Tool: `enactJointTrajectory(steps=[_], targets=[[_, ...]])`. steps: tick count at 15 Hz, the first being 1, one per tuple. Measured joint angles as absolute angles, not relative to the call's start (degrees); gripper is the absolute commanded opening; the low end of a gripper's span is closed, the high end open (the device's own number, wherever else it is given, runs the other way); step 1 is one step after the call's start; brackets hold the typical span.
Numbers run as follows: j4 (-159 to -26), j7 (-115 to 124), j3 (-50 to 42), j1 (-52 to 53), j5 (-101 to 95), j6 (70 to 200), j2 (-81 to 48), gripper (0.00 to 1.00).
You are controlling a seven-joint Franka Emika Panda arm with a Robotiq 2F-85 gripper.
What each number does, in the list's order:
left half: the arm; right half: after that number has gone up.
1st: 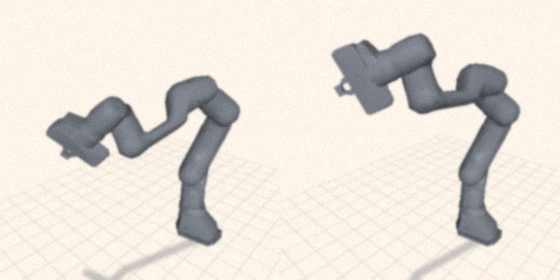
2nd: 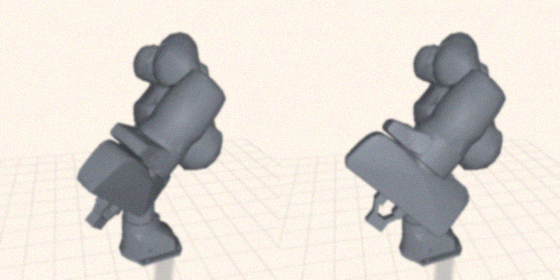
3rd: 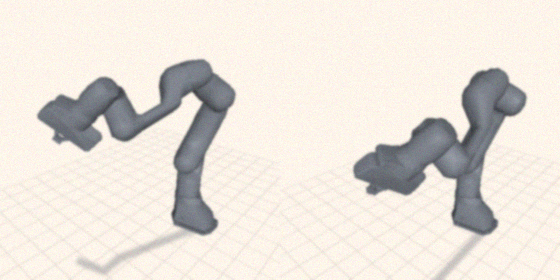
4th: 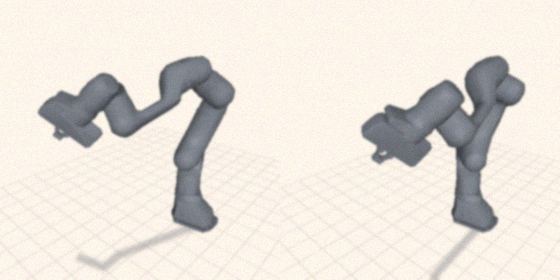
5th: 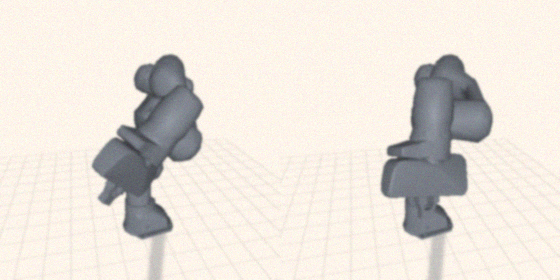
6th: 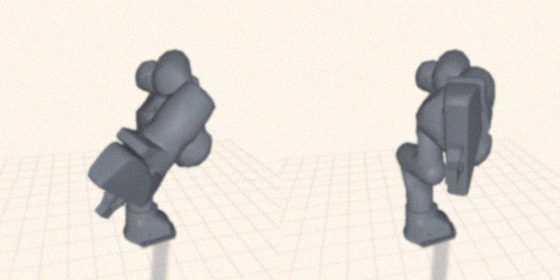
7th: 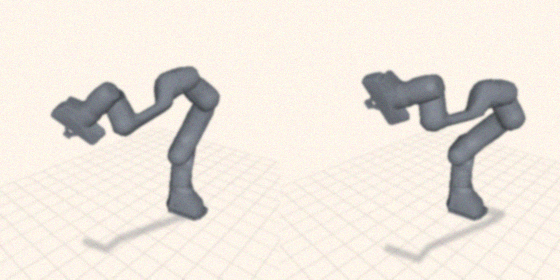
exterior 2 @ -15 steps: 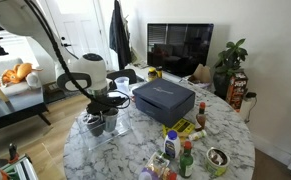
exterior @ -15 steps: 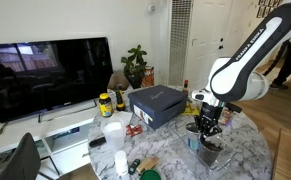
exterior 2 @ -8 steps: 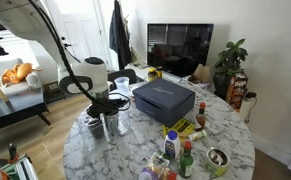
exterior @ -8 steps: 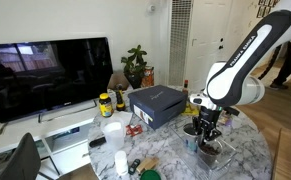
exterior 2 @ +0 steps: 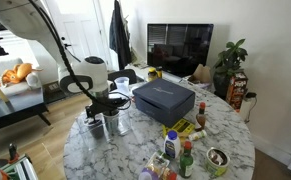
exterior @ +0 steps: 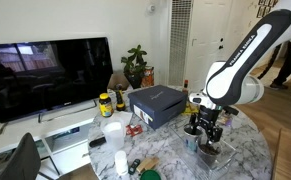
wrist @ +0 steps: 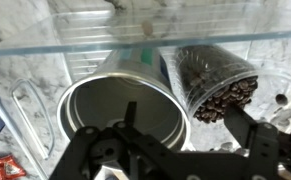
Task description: Pick up the clear cup with beans in it and the silver cup simultaneously and put them in the clear storage container
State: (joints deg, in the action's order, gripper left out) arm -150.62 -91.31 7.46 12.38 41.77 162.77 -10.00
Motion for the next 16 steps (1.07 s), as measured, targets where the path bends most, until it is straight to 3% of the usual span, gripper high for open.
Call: enactJointTrajectory(steps=[8,16], targets=[[-151.85,-87.61,7.65,10.98,35.96,159.43,-2.74,1.00],[-153.01,-65.12,6.44,9.00,27.90,145.32,9.59,1.00]])
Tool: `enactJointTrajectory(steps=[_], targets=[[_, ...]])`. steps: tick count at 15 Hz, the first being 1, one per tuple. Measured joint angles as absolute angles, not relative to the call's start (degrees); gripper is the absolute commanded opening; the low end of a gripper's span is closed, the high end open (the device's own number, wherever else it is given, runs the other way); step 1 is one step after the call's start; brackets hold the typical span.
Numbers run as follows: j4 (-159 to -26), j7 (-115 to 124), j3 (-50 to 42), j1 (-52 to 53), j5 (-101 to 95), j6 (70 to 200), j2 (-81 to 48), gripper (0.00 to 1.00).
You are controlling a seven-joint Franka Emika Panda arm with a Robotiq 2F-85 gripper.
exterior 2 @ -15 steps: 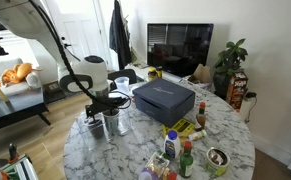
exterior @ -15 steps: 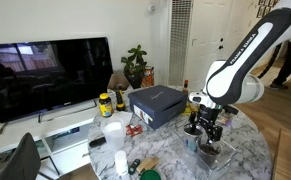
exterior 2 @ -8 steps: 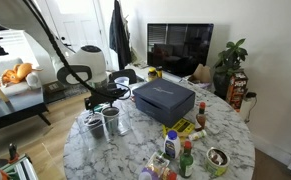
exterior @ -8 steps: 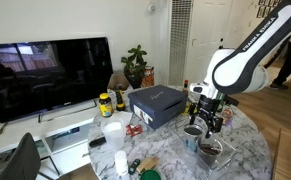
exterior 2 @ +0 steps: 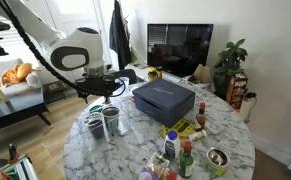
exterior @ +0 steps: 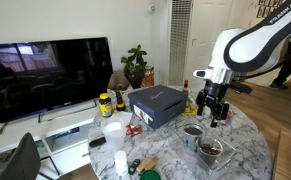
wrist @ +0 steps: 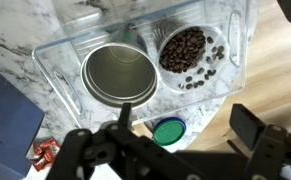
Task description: Pick up the clear cup with beans in it and the silver cup simultaneously and put them in the clear storage container
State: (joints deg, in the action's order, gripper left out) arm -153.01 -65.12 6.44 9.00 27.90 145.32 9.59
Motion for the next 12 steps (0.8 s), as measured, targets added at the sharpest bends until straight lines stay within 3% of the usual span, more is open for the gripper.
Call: enactJointTrajectory(steps=[12], targets=[[-153.04,-42.70,5.43,9.02,21.24,137.05,18.96,1.00]])
